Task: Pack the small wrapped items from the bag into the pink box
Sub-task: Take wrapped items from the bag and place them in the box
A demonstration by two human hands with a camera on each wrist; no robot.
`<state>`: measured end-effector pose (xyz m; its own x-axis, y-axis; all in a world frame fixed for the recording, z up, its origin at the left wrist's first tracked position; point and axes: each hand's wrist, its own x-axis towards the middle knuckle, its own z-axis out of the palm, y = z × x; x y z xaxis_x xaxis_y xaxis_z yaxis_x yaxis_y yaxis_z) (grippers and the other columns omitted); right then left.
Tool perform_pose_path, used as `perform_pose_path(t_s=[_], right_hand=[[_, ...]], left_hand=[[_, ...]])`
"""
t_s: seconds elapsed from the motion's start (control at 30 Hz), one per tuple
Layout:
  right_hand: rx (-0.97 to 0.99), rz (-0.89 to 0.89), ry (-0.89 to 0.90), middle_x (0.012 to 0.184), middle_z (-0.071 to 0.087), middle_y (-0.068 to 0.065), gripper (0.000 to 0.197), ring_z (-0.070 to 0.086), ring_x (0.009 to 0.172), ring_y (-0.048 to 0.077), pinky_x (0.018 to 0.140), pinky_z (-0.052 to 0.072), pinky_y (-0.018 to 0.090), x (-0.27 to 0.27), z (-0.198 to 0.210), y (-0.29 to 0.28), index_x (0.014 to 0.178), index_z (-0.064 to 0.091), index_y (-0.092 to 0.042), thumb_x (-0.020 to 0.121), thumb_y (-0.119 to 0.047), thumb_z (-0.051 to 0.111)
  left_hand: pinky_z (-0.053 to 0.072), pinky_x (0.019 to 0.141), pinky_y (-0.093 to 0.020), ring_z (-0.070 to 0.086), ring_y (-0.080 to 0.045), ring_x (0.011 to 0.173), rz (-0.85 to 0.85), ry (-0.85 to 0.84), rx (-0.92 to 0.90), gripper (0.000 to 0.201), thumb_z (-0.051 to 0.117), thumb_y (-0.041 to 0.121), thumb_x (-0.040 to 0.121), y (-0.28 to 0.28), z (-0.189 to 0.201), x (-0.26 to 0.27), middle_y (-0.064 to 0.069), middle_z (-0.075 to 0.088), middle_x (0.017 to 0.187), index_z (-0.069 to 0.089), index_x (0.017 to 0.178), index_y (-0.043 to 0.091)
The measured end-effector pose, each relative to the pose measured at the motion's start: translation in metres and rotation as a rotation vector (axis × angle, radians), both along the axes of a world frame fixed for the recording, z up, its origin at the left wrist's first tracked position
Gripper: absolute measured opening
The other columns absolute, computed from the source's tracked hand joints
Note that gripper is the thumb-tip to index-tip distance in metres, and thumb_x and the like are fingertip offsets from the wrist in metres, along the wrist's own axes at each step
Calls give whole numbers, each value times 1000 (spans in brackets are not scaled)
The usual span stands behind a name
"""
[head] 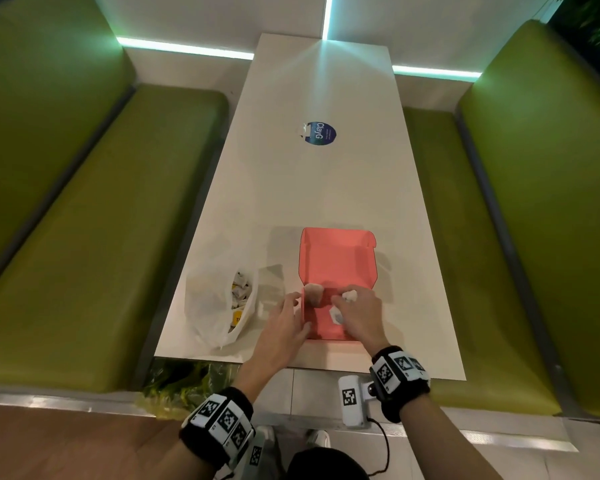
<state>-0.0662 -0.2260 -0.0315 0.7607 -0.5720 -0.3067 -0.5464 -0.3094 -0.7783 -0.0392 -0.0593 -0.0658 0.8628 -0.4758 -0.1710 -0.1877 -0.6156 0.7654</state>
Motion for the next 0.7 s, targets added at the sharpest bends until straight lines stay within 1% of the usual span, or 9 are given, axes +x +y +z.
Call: perform_pose_path(t_s=[0.1, 0.17, 0.2, 0.27, 0.3, 0.4, 0.5, 0.6, 0.7], right_hand=[[-12, -19, -25, 85, 67, 9, 7, 55, 56, 7, 42, 40, 9, -11, 17, -24, 92, 73, -9, 87, -8, 68], [-134, 74, 27, 90, 69, 9, 9, 56, 60, 7, 49, 39, 5, -14, 23, -39, 93, 73, -12, 89, -11, 65], [-208, 148, 79, 96, 70, 6, 10, 59, 68, 10, 59, 41, 6, -15, 23, -44, 94, 73, -15, 89, -15, 64], [-329, 289, 199, 105, 69, 3, 11, 64, 87, 20, 79, 49, 26, -13, 19, -45, 95, 72, -20, 91, -21, 62], [-375, 348, 262, 107, 68, 5, 12, 64, 91, 24, 80, 51, 34, -12, 15, -42, 97, 70, -20, 92, -22, 60], [-485, 448, 376, 111, 61, 14, 17, 62, 94, 33, 70, 44, 34, -7, 10, -28, 103, 62, -11, 93, -11, 48], [-549, 463, 427, 114, 59, 17, 22, 61, 101, 36, 75, 46, 38, -2, 8, -16, 108, 59, -4, 94, -3, 43], [-585, 456, 427, 118, 60, 17, 20, 61, 106, 35, 80, 46, 39, 1, 8, -7, 111, 58, -3, 98, -8, 44], [-528, 395, 350, 109, 63, 13, 21, 61, 95, 34, 75, 46, 38, -1, 7, -7, 103, 61, -8, 98, -23, 48]], left_hand=[[52, 90, -36, 50, -20, 117, -49, -100, 10, 55, 63, 22, 93, 2, 3, -2, -2, 43, 134, 37, 141, 32], [51, 88, -32, 47, -21, 118, -93, -155, 68, 54, 61, 25, 94, 2, 5, -3, -2, 42, 134, 38, 143, 32], [49, 87, -30, 45, -21, 120, -104, -166, 93, 53, 60, 26, 95, 2, 5, -3, -3, 42, 135, 39, 143, 29], [46, 90, -28, 42, -22, 125, -106, -172, 121, 49, 59, 27, 96, 2, 4, -4, -3, 43, 138, 41, 142, 25], [46, 92, -29, 41, -22, 126, -101, -168, 130, 48, 59, 26, 95, 3, 3, -5, -3, 43, 139, 42, 140, 23], [46, 94, -30, 42, -23, 126, -92, -160, 149, 49, 59, 24, 94, 4, 0, -6, -2, 42, 141, 42, 140, 21], [47, 93, -32, 42, -23, 125, -80, -164, 162, 51, 58, 24, 94, 2, 0, -7, -1, 43, 140, 41, 142, 21], [46, 91, -31, 42, -24, 124, -79, -164, 171, 48, 58, 24, 93, 1, 0, -6, 0, 44, 139, 42, 139, 21], [45, 94, -31, 42, -25, 123, -89, -164, 165, 50, 59, 22, 92, 3, 1, -6, -1, 44, 140, 42, 139, 22]])
